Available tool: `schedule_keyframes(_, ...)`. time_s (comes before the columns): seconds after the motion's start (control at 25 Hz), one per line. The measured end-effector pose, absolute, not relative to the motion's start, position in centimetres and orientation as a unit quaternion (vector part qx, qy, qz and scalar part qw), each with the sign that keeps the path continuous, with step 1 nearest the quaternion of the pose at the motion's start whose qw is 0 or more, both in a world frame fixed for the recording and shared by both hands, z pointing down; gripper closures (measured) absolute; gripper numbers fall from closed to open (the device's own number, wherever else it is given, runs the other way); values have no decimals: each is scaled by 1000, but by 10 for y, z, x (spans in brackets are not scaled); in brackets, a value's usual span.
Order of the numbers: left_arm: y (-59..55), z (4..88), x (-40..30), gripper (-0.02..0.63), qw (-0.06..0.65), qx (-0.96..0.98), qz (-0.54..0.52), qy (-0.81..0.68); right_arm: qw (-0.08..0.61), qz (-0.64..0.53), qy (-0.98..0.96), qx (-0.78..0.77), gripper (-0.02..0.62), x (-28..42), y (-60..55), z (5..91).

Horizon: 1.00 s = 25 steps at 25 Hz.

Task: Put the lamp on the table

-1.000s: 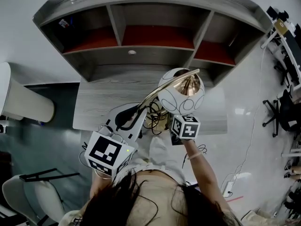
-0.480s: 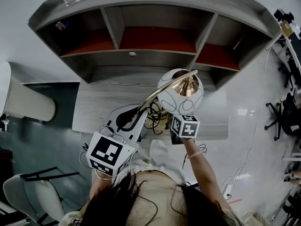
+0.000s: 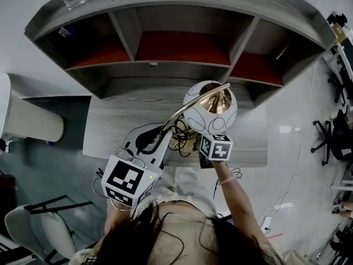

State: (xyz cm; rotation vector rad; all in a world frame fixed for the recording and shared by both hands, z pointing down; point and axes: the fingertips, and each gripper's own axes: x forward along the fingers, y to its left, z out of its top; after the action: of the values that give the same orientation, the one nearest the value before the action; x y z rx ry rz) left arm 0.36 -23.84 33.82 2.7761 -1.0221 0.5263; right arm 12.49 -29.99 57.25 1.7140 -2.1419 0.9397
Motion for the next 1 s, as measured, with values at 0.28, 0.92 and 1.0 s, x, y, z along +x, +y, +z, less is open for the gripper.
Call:
schedule_keyframes(0.28, -250, 346, 3, 566, 76, 917, 183, -347, 124, 325, -735, 582, 541, 124, -311, 580)
schedule_keyframes(0.92, -270, 364, 5, 566, 98, 907, 202, -356, 141, 343, -735, 567, 541, 121, -326, 602)
schedule_keyframes(1.0, -272, 367, 4, 566, 101, 905, 205, -358, 143, 346, -736, 564, 541, 119, -327, 604)
